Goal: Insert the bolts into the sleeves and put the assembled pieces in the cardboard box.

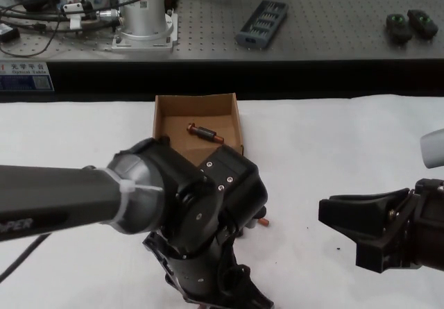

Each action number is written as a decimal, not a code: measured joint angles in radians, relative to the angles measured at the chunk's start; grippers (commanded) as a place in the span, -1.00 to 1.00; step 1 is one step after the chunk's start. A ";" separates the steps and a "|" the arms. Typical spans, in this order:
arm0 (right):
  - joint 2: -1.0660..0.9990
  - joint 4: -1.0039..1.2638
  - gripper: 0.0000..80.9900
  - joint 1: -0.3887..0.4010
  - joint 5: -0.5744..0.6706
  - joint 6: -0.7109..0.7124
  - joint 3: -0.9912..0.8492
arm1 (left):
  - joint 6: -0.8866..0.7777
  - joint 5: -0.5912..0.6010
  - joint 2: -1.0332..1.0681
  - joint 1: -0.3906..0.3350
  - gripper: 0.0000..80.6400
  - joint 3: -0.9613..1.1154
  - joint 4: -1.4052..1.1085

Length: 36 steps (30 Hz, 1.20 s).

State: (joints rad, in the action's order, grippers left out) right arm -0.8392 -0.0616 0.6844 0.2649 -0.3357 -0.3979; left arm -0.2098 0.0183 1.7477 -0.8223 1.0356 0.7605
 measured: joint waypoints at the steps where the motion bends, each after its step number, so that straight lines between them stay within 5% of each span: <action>1: 0.000 0.000 -0.64 0.000 0.003 0.000 0.000 | 0.000 0.000 0.011 0.000 -0.14 0.000 -0.001; 7: 0.000 0.000 -0.64 0.000 0.023 0.000 0.000 | 0.000 -0.006 0.053 0.000 -0.19 0.009 0.002; 15: 0.000 0.000 -0.64 0.000 0.026 0.000 0.000 | 0.003 -0.030 0.060 0.000 -0.98 0.015 0.002; 24: 0.000 -0.012 -0.64 0.000 0.007 0.000 0.000 | 0.006 -0.030 0.051 0.012 -0.99 0.015 -0.017; 31: -0.158 -0.034 -0.64 0.000 -0.002 -0.028 -0.057 | -0.090 -0.049 -0.218 0.138 -0.98 -0.122 -0.281; 36: -0.410 -0.031 -0.64 0.037 -0.007 -0.028 -0.274 | -0.108 -0.052 -0.453 0.237 -0.98 -0.256 -0.291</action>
State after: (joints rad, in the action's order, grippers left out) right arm -1.2497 -0.0923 0.7215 0.2581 -0.3633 -0.6716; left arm -0.3181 -0.0342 1.2942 -0.5856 0.7800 0.4694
